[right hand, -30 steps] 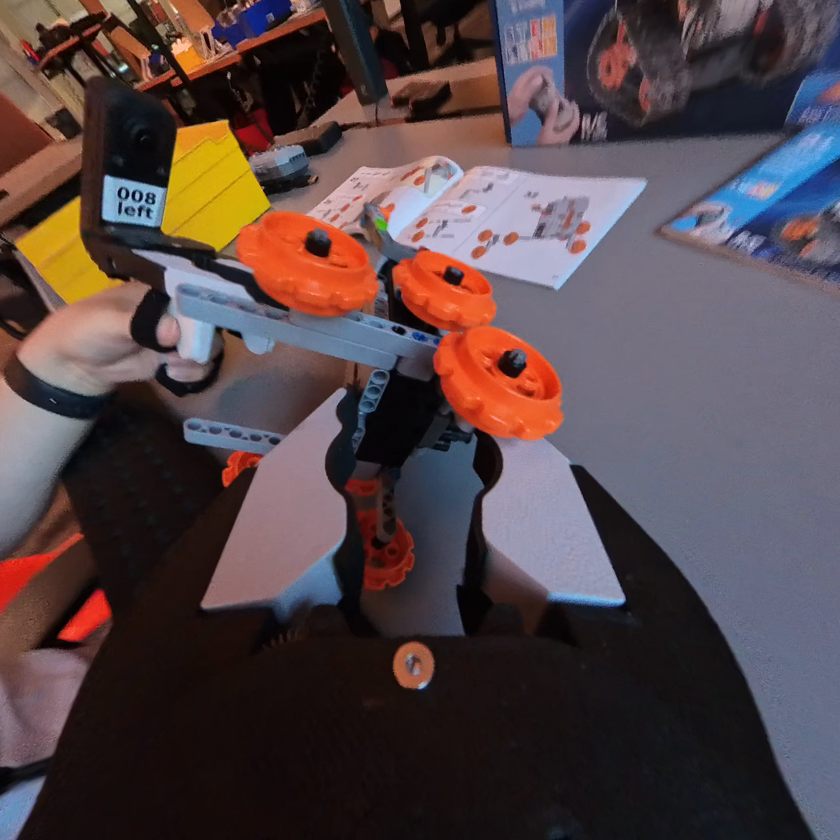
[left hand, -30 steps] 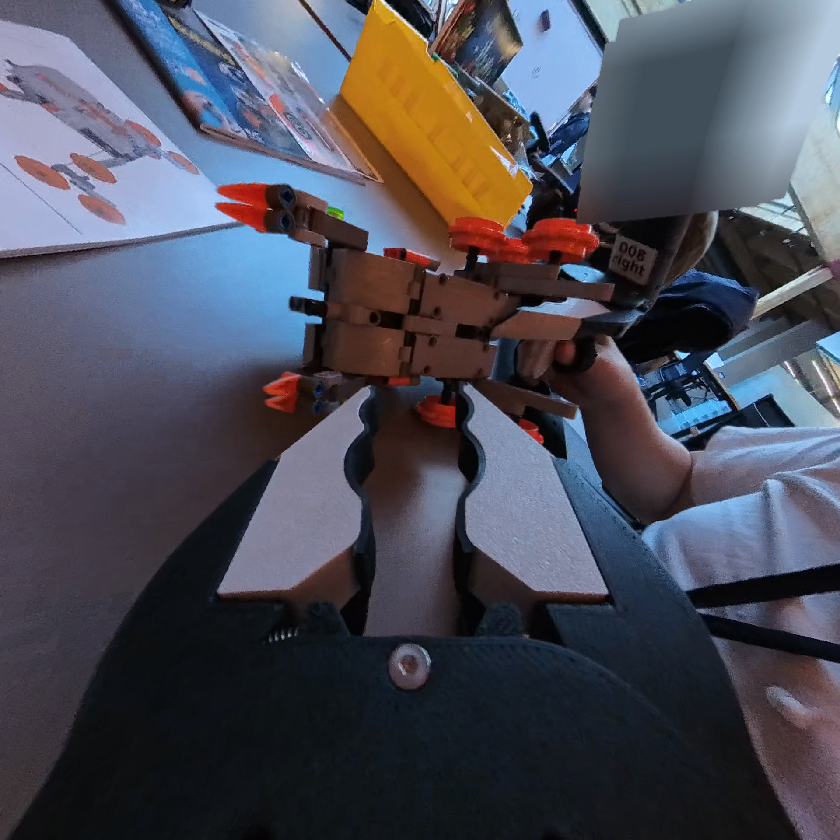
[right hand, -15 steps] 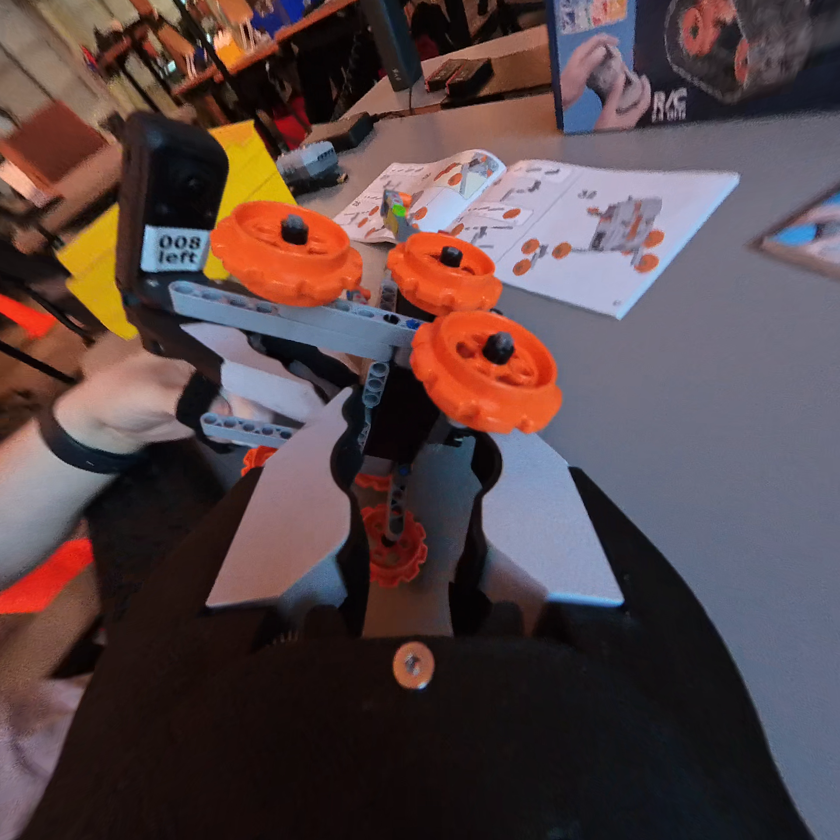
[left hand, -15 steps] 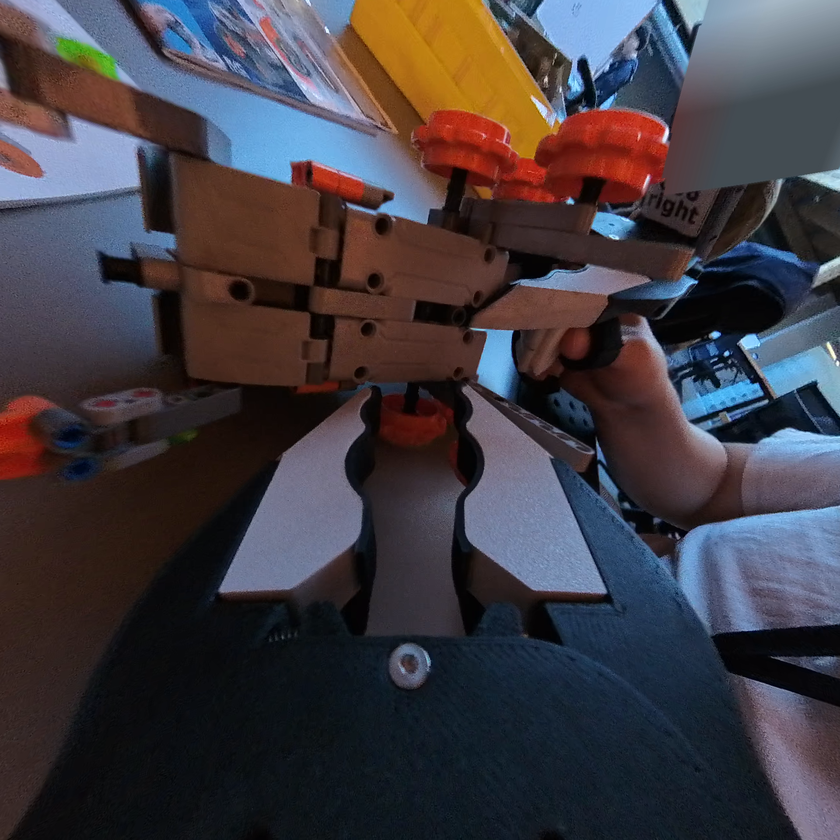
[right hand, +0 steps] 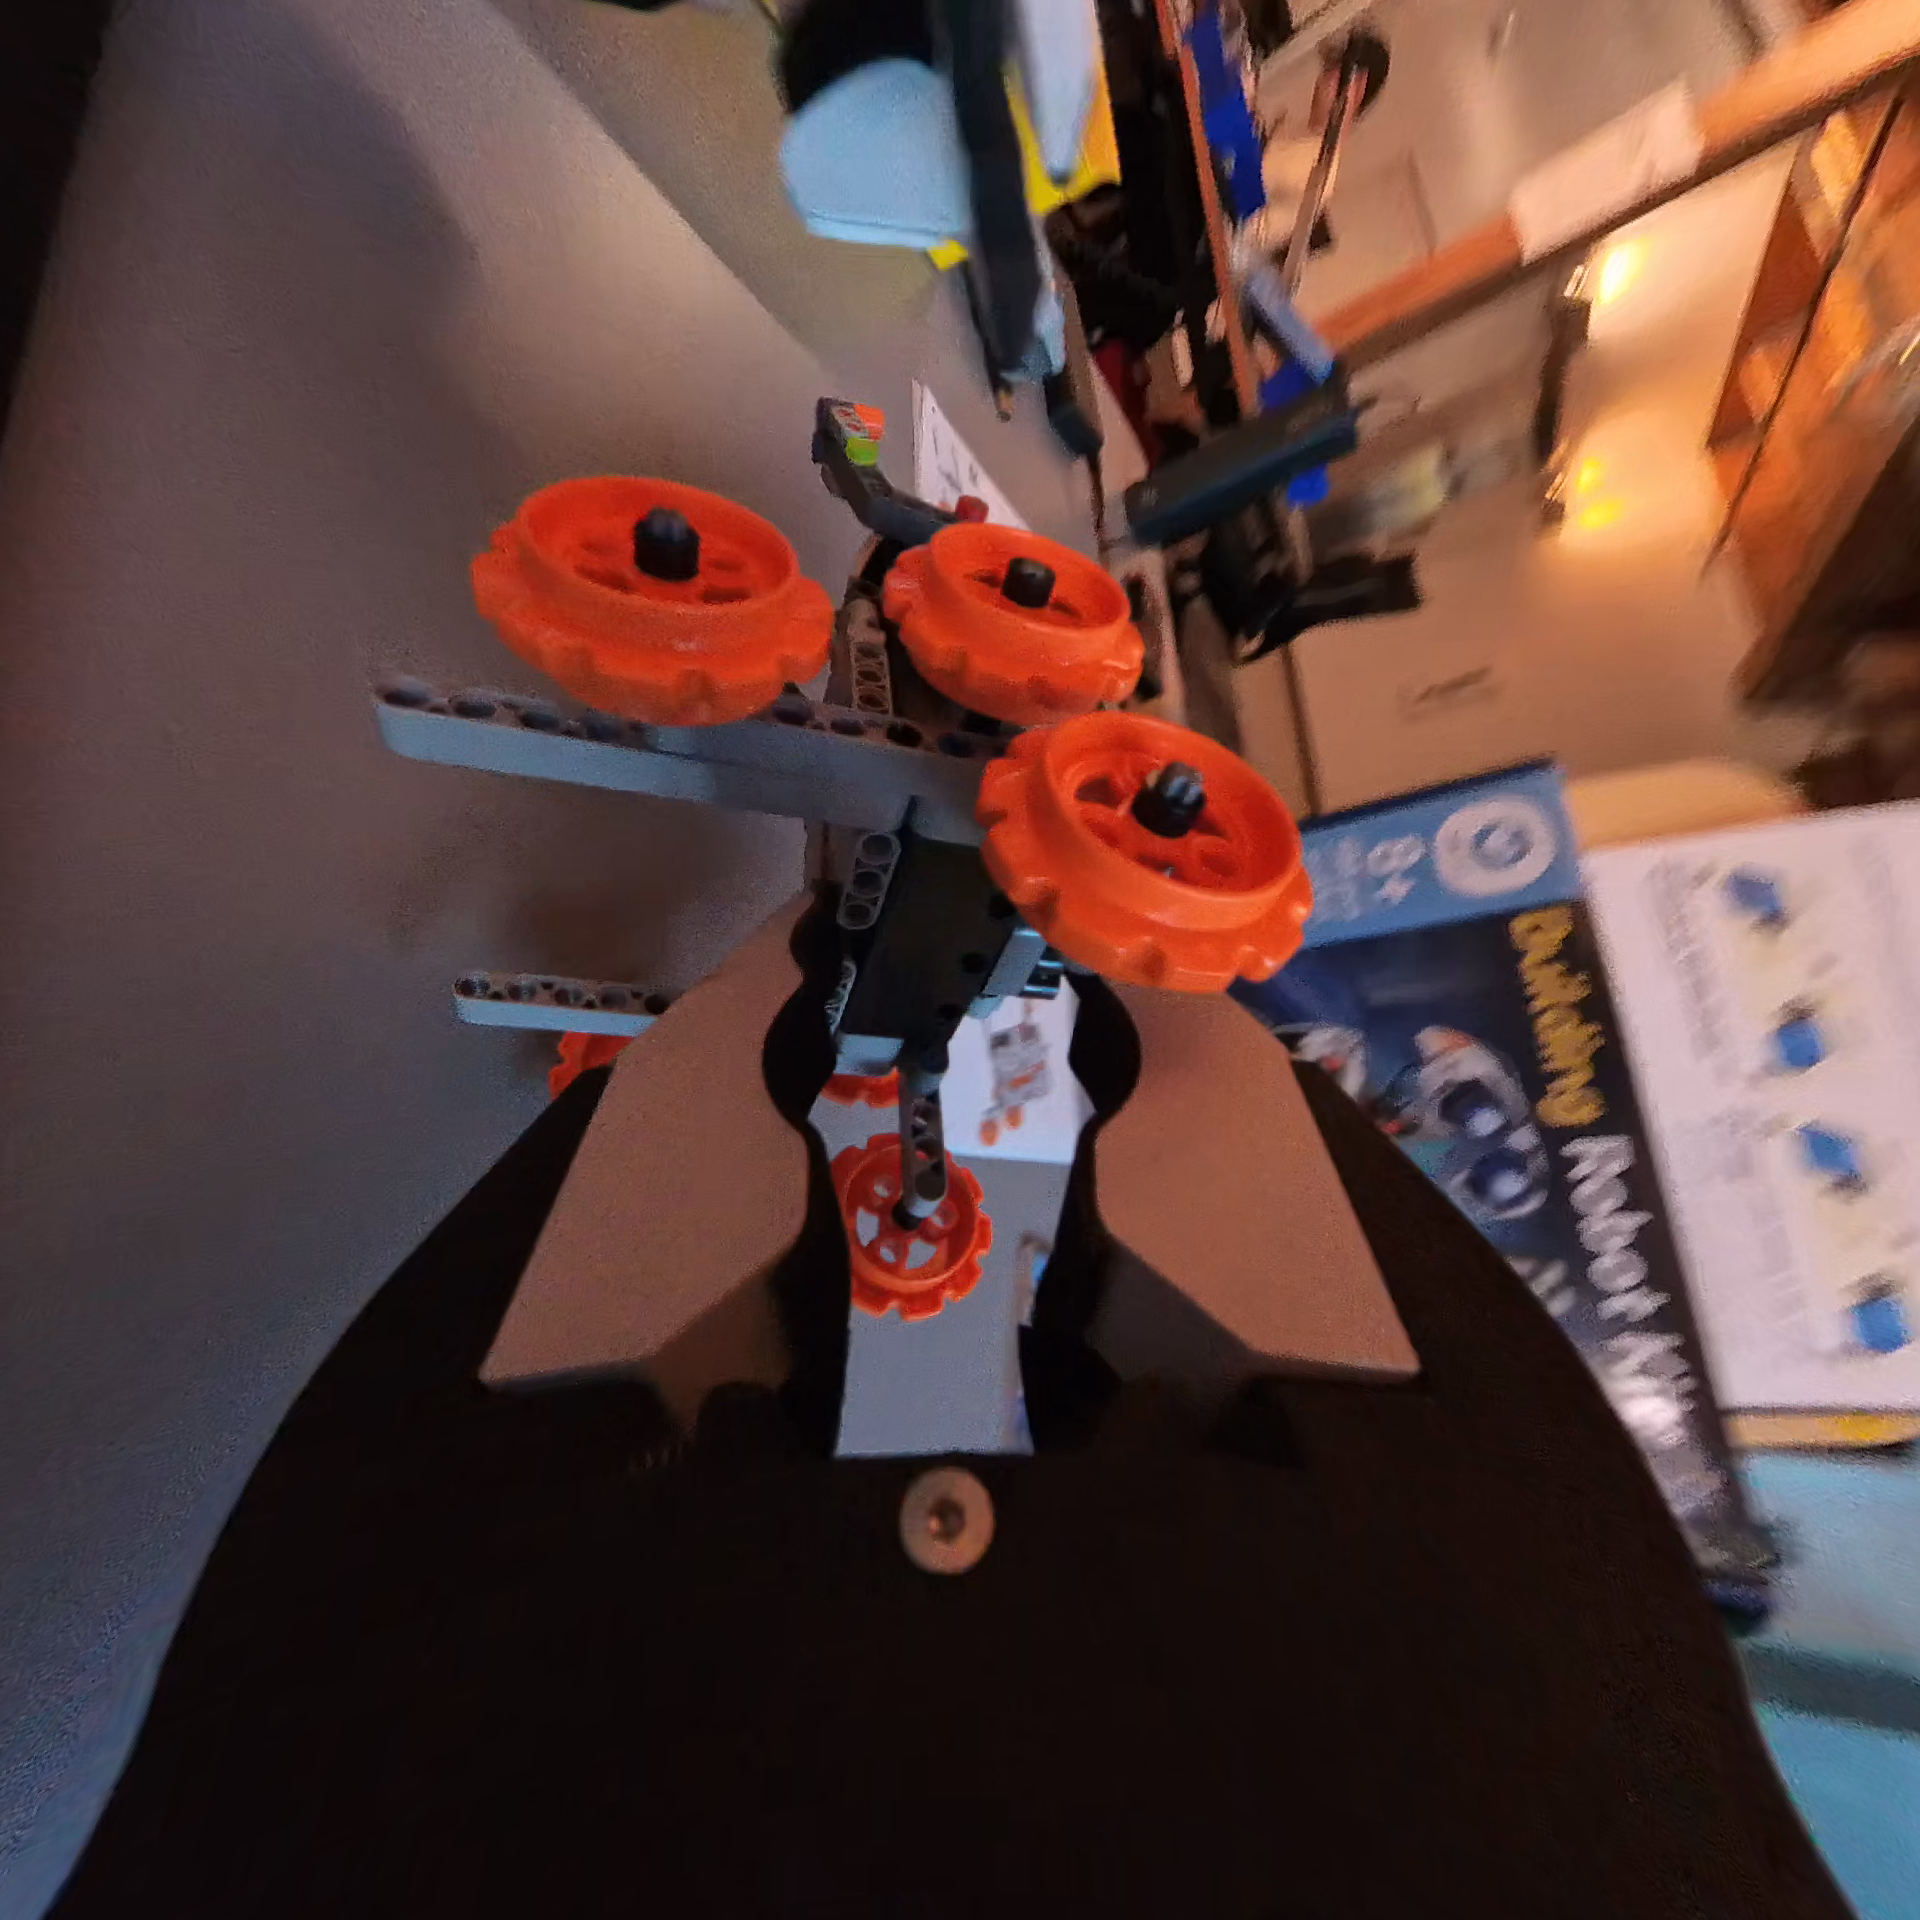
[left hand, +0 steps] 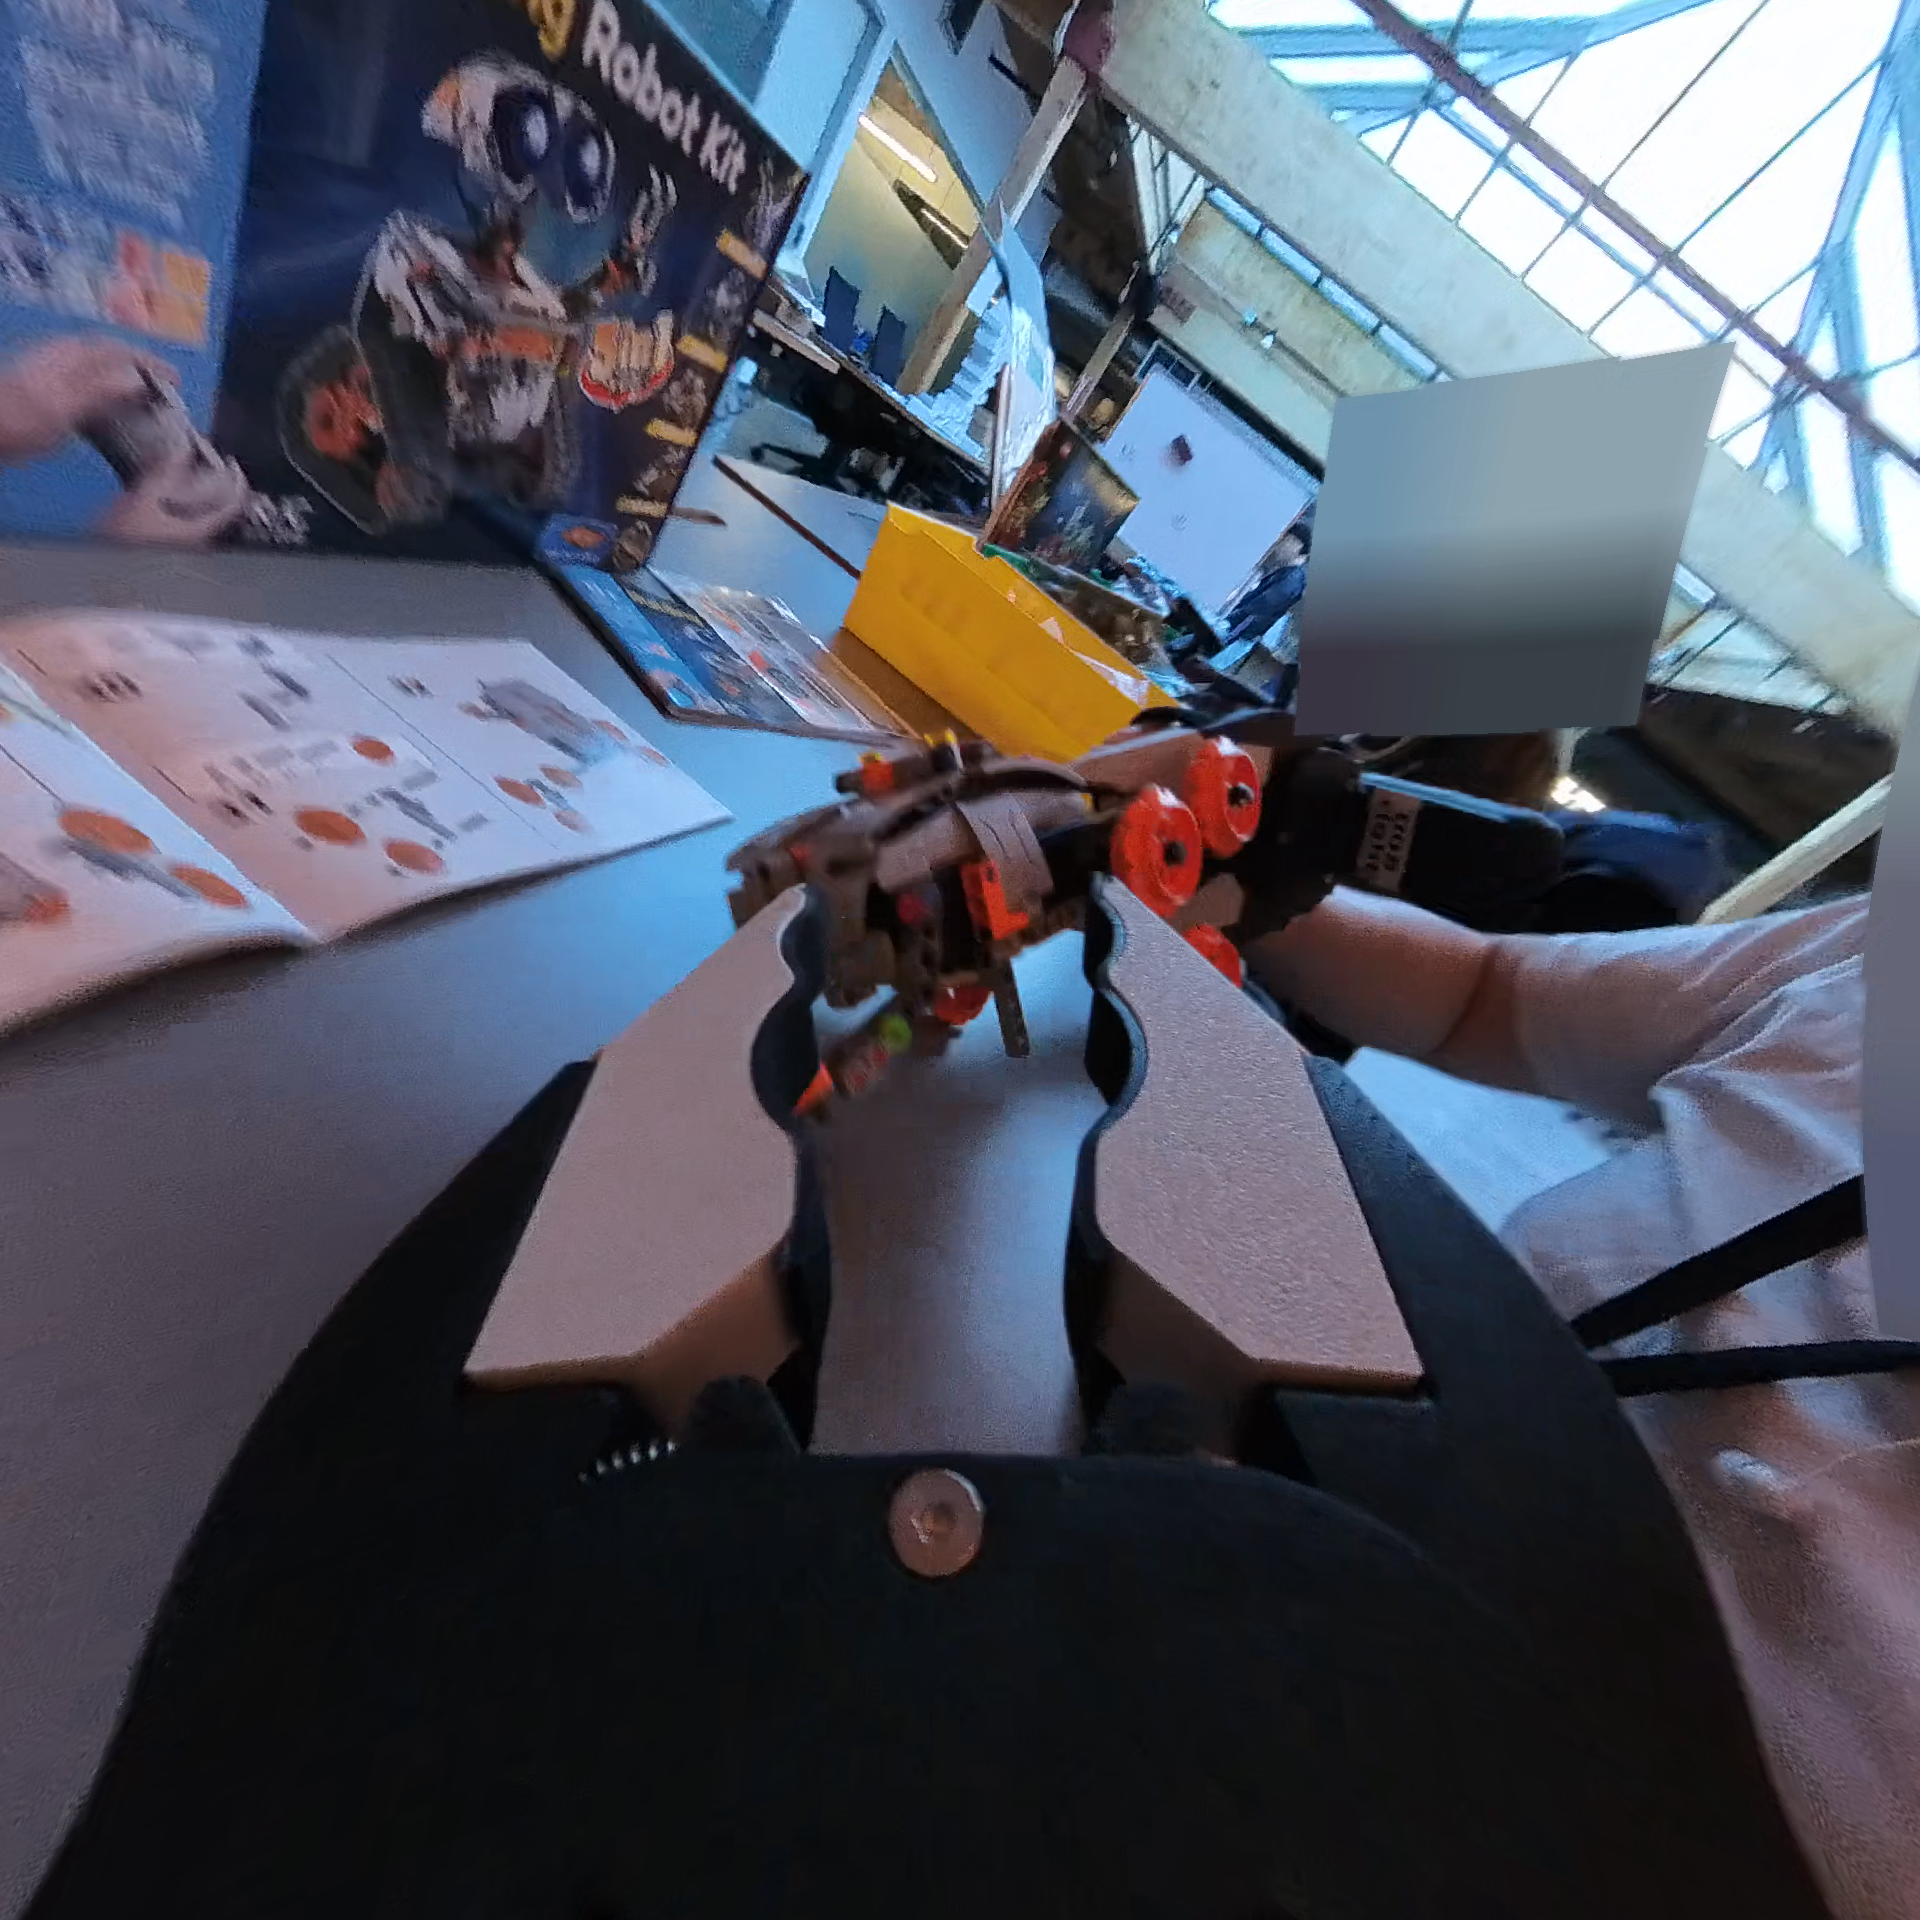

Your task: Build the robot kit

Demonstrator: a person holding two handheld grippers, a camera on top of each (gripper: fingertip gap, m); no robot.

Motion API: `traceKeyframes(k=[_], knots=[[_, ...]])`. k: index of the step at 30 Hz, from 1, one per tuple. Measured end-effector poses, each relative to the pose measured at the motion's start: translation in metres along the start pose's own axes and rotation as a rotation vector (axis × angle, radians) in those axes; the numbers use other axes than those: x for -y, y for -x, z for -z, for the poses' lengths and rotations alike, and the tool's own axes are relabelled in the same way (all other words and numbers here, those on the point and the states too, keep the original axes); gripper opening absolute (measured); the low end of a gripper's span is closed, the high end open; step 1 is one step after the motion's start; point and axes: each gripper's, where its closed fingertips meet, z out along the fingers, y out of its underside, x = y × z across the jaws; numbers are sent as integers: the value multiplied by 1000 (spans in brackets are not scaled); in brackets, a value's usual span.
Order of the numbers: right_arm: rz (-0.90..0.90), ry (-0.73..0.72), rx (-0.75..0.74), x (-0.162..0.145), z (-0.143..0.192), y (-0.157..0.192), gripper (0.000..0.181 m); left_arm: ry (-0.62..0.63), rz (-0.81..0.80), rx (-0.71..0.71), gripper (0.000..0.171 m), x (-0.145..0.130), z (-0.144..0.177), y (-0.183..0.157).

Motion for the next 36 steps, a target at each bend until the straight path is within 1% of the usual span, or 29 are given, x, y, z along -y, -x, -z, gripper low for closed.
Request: traceKeyframes(k=[2,3,5,6,7,10,12,14,15,16,18,21,25,29,30,32,36], knots=[[169,-49,-41,6,0,2,42,-7,-89,3,55,14,1,-2],[273,-74,-65,9,0,5,42,8,-131,3,63,18,-1,-1],[465,-135,-102,16,2,14,41,105,-213,5,80,10,-10,3],[522,-167,-115,19,3,17,41,166,-245,-5,84,2,-16,3],[555,-195,-121,22,4,20,41,217,-278,-40,87,-6,-23,-2],[623,-231,-135,21,4,21,40,310,-400,-117,95,-29,-47,-18],[694,-249,-149,18,4,23,40,396,-500,-91,102,-44,-60,-14],[769,-281,-162,17,6,28,40,447,-582,-81,103,-53,-68,-10],[784,-292,-165,17,7,29,41,465,-593,-86,103,-57,-70,-9],[778,-298,-164,16,8,30,41,473,-584,-92,102,-60,-73,-9],[761,-293,-168,14,10,30,42,486,-567,-90,93,-68,-76,-6],[742,-270,-186,10,12,28,42,493,-606,-38,86,-76,-79,2],[683,-267,-201,6,20,31,40,464,-622,-18,85,-79,-83,0],[569,-163,-216,-17,28,15,30,479,-575,-11,82,-79,-81,-1],[529,-133,-215,-26,29,10,30,486,-557,-5,82,-79,-81,-1],[402,-29,-193,-52,31,-2,30,490,-522,19,81,-77,-82,1],[-37,141,-146,-94,49,-22,30,483,-446,101,80,-74,-87,3]])
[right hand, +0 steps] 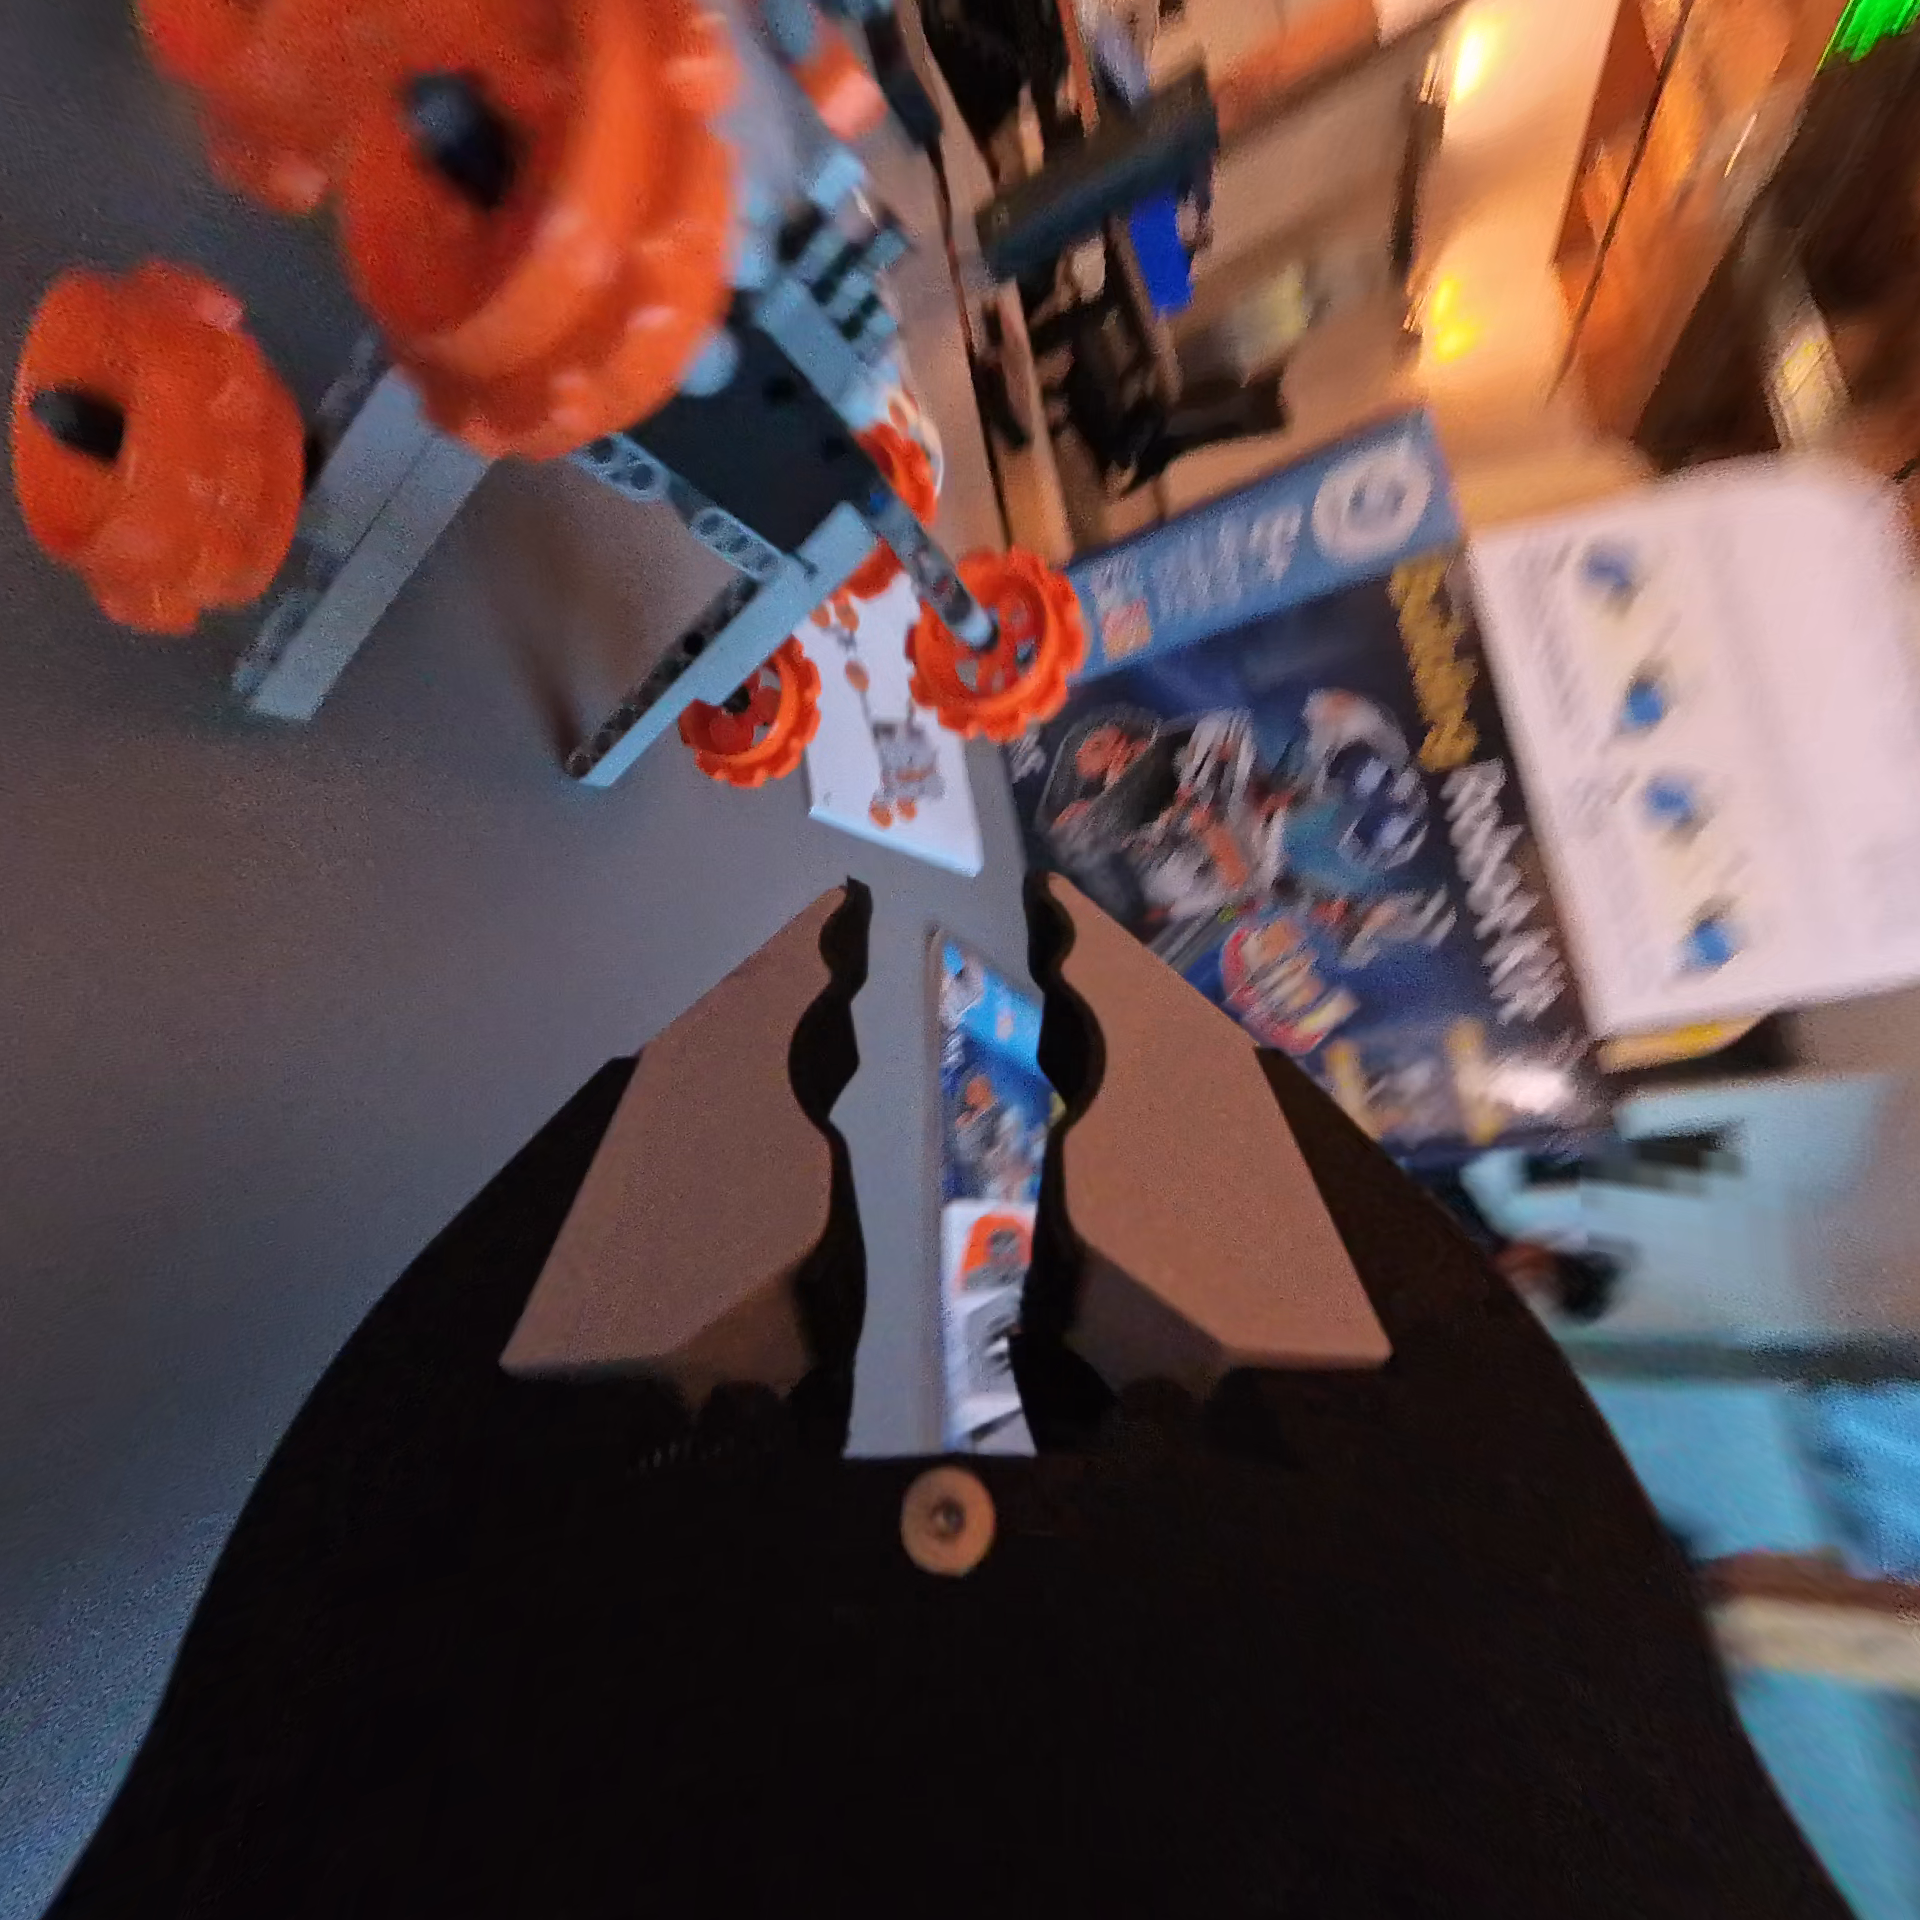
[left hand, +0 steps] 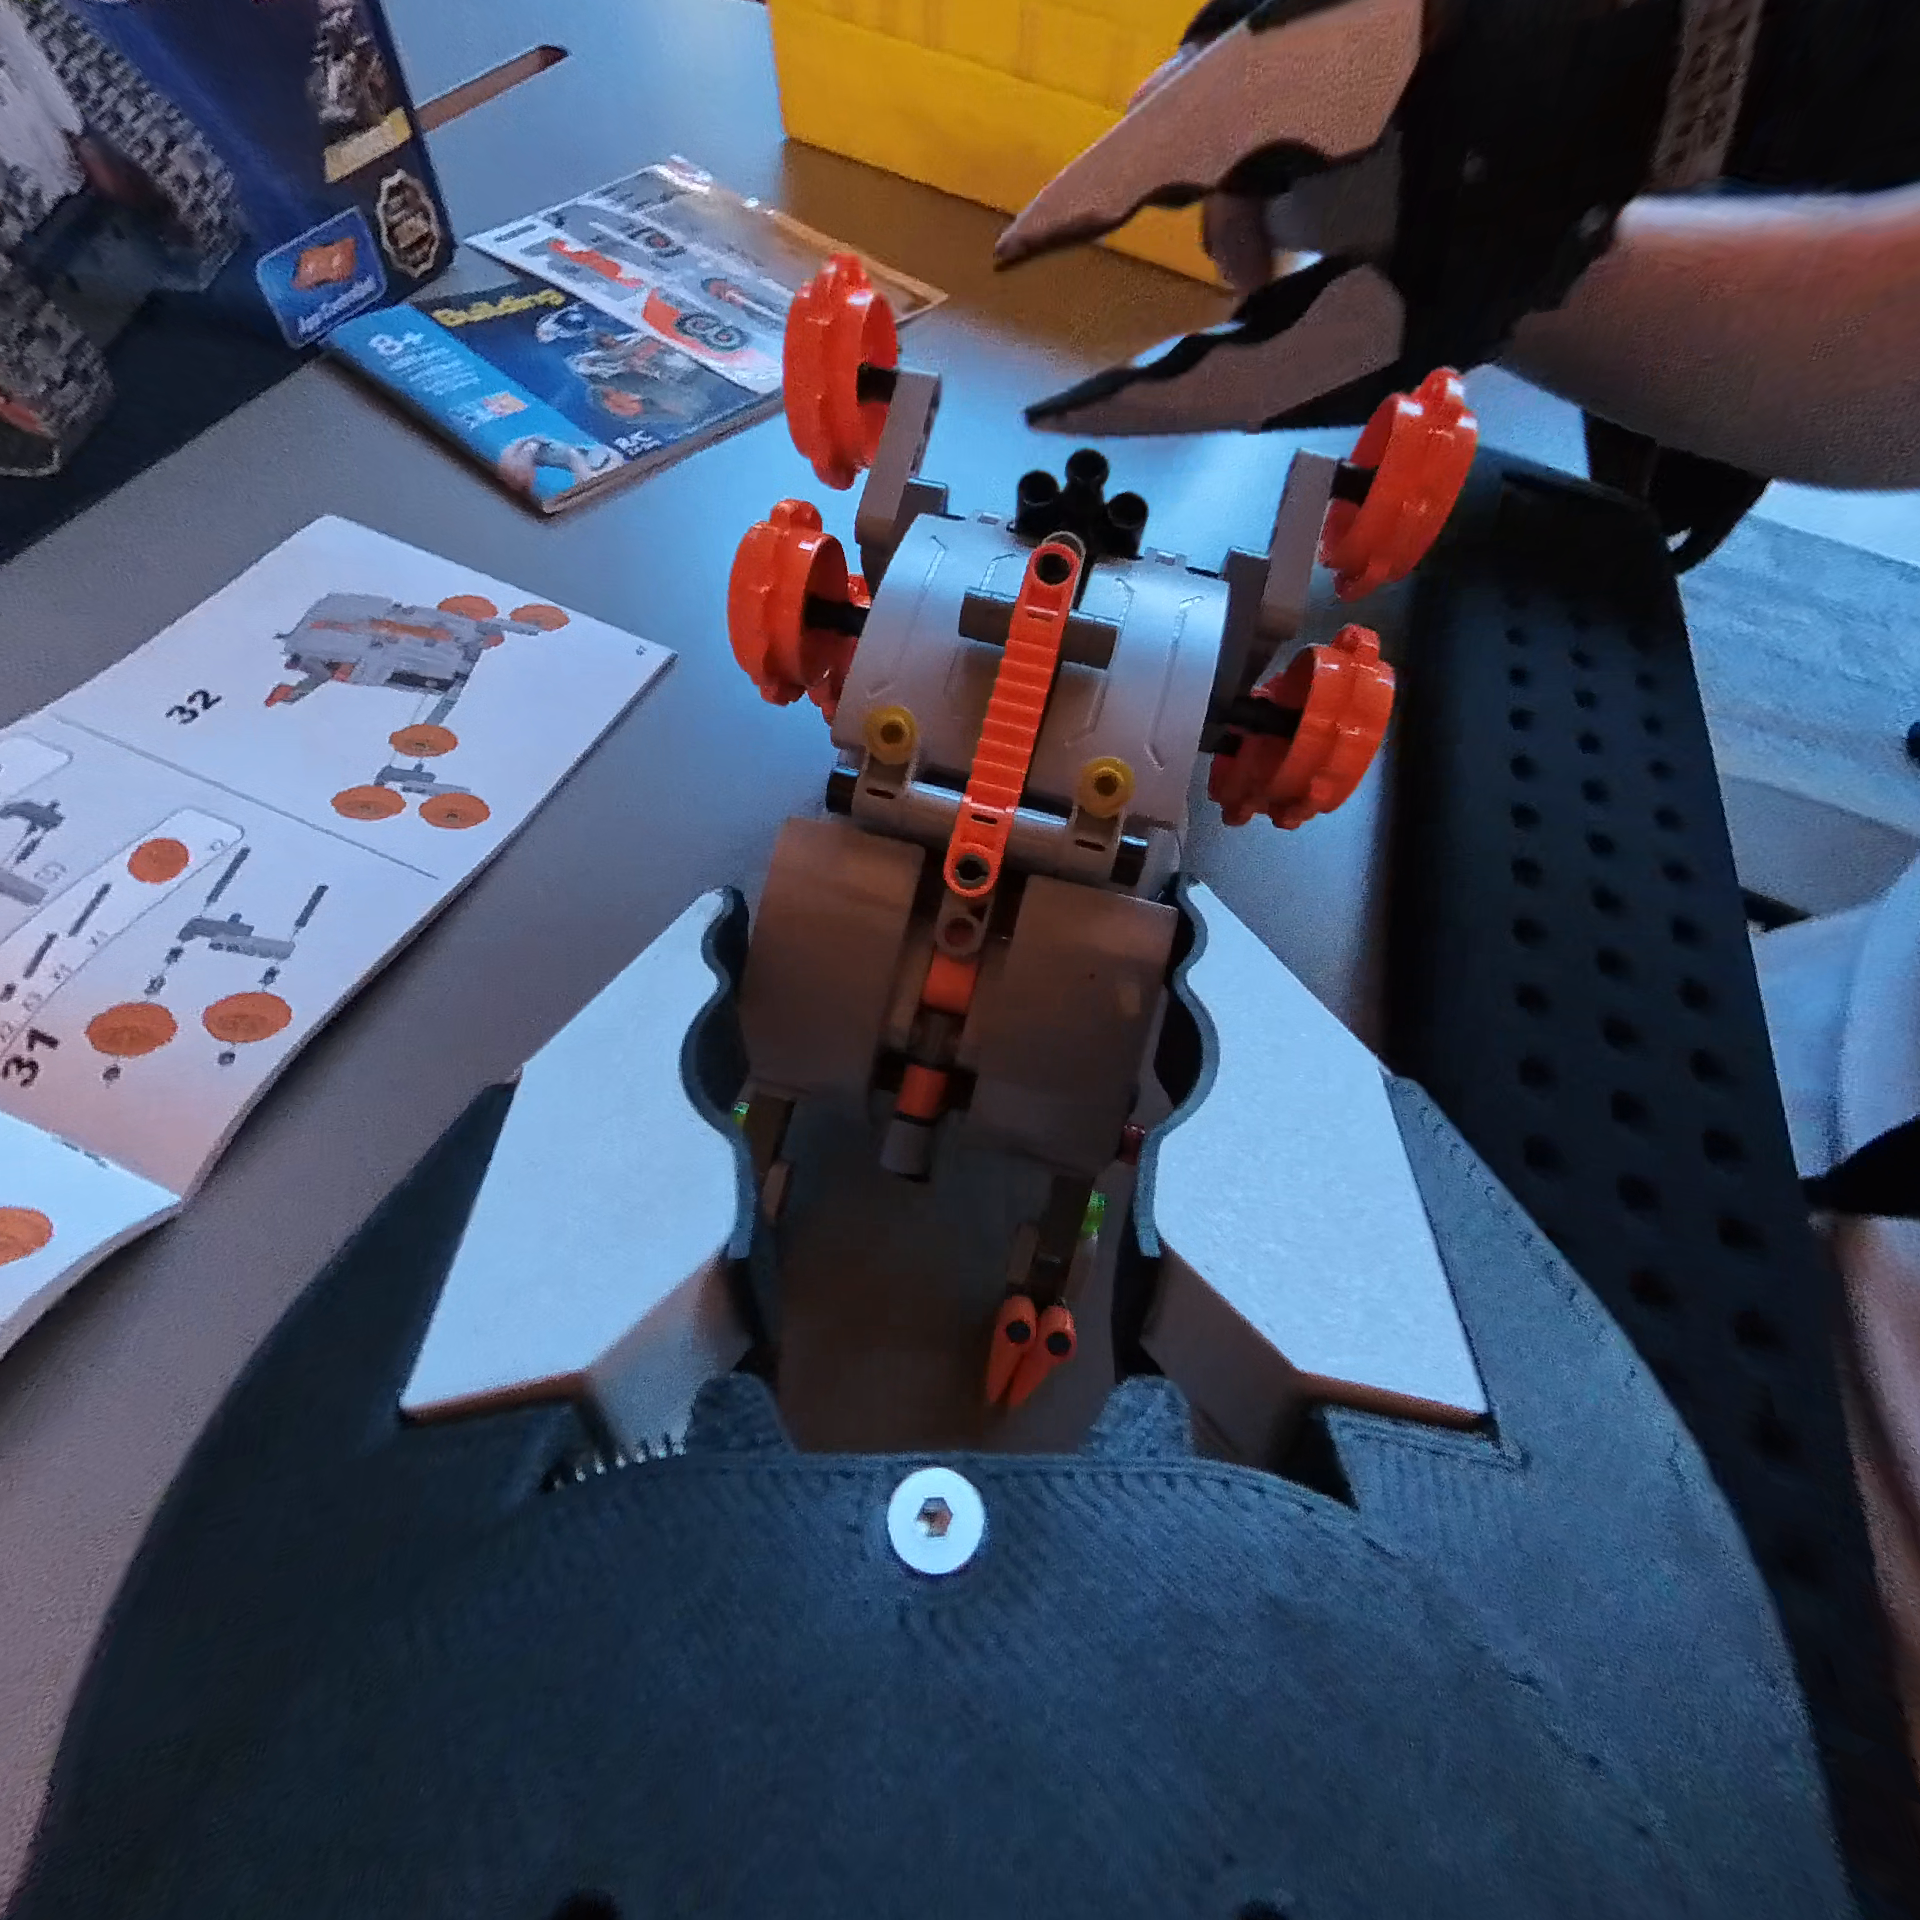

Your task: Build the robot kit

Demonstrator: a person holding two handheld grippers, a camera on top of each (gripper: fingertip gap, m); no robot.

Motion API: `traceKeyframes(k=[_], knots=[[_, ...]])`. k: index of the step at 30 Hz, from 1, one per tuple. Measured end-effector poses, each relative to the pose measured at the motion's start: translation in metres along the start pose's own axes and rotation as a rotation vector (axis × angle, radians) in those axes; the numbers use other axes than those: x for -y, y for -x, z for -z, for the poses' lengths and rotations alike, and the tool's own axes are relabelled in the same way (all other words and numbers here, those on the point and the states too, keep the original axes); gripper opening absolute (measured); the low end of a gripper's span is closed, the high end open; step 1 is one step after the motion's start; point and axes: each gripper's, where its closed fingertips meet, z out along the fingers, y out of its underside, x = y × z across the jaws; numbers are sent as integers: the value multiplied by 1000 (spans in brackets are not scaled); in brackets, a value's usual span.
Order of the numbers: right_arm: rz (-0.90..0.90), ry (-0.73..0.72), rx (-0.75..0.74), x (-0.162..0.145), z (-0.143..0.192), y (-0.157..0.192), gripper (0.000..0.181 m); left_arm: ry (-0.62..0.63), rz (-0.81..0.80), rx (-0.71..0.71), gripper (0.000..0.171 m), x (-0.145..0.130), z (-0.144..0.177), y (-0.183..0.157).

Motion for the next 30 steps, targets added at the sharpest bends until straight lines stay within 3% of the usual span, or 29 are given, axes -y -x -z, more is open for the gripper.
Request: traceKeyframes(k=[3,7,13,18,23,25,28,30], knots=[[-358,53,60,-10,15,-8,38,20,79,21,79,3,-3,-1],[-710,-15,140,5,34,-18,48,29,203,6,79,7,-6,2],[-1088,-68,370,25,44,-13,96,30,298,-32,79,7,-4,6],[-1348,-178,483,55,22,20,112,27,345,-37,79,5,-3,6],[-1458,-250,422,68,-10,35,103,3,353,-31,79,4,-1,5],[-1500,-300,453,73,-13,33,81,-15,345,-28,80,4,0,5],[-1507,-366,516,82,-11,34,65,-33,302,-72,82,4,0,1],[-1491,-357,533,82,-9,37,62,-32,266,-154,92,3,2,-8]])
